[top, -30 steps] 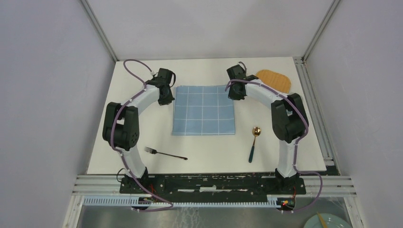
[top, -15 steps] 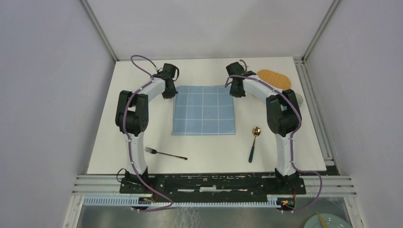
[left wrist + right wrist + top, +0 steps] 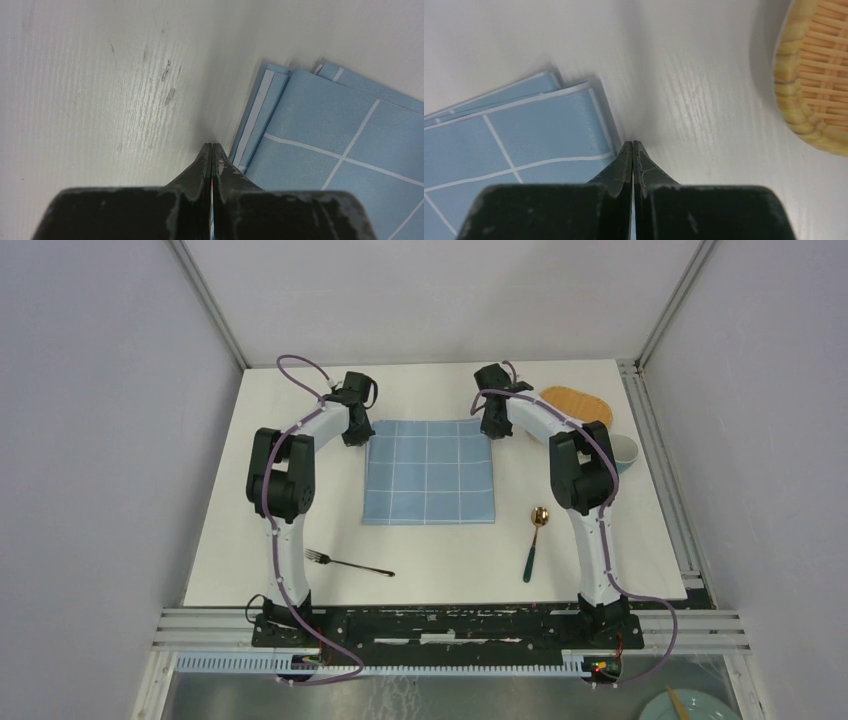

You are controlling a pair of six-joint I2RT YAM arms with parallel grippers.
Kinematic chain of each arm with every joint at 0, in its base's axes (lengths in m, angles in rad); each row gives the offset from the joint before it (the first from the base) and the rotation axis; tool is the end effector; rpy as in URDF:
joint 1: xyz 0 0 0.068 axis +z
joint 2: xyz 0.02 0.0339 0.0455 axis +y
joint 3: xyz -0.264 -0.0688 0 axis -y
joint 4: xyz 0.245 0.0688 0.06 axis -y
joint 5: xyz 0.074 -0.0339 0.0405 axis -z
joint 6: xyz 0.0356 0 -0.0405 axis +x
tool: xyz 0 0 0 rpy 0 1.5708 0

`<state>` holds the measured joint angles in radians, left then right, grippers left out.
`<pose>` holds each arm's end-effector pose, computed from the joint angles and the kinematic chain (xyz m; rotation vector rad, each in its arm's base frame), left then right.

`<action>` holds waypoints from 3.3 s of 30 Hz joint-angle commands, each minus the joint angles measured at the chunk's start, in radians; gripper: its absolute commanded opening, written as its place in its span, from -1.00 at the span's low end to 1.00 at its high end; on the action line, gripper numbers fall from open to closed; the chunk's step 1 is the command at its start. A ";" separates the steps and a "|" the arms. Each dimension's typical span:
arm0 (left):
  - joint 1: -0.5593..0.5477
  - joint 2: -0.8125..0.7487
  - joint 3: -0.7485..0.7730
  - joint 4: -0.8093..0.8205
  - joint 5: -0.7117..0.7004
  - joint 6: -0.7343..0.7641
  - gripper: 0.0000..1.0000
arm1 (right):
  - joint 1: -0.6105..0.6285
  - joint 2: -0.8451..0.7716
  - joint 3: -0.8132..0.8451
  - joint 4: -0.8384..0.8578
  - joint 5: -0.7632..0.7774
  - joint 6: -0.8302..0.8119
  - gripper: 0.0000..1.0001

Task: Set the dinner table for one person
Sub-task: Adjust the napkin at the center of the board.

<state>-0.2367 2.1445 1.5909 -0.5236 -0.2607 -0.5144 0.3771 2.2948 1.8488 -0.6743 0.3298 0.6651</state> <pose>0.4441 -0.0977 0.1620 -0.4430 2.5522 0.0765 0.4586 0.1692 0.1628 0.4694 2.5492 -0.0784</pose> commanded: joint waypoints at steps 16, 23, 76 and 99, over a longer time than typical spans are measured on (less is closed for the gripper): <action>0.006 0.010 0.020 0.024 0.024 -0.032 -0.96 | 0.053 0.039 0.084 0.071 -0.152 -0.049 -1.00; 0.007 0.009 0.025 0.026 0.034 -0.029 -0.96 | 0.060 0.036 0.082 0.091 -0.178 -0.054 -1.00; 0.007 0.000 0.027 0.027 0.038 -0.039 -0.96 | 0.041 -0.007 0.057 0.084 -0.094 -0.030 -1.00; 0.007 -0.023 0.023 0.029 0.020 -0.041 -0.96 | 0.044 0.004 0.052 0.126 -0.170 -0.045 -1.00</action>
<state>-0.2348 2.1448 1.5925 -0.5217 -0.2497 -0.5152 0.4149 2.3089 1.8778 -0.5884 0.1989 0.6231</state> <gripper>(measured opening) 0.026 0.004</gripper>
